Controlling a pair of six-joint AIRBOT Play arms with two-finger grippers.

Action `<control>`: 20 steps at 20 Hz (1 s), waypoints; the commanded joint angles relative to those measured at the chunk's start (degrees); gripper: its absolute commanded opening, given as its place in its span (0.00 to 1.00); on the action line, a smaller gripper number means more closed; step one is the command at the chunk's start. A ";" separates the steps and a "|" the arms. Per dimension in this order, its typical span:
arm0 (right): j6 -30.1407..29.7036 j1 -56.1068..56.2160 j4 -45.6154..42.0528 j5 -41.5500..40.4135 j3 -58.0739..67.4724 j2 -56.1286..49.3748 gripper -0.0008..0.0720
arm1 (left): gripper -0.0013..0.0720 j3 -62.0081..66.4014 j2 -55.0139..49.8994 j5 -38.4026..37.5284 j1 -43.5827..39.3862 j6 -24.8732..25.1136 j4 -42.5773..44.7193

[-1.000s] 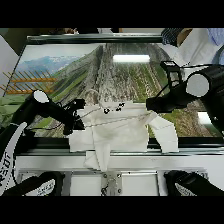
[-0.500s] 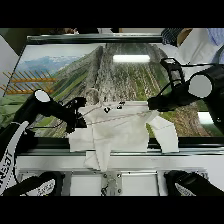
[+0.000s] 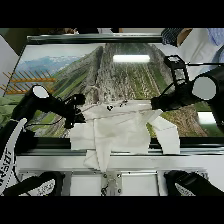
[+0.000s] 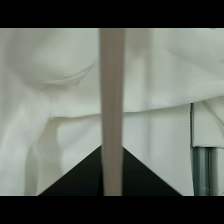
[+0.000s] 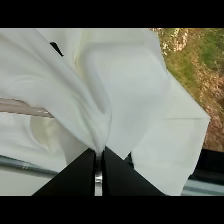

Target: Fold the clothes and pants, and hang the long-sleeved shirts on hangers.

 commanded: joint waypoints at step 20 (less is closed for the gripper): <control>-0.42 14.16 6.56 -5.51 14.19 -9.05 0.06 | 0.04 0.31 -3.65 -1.81 -0.81 2.78 -5.55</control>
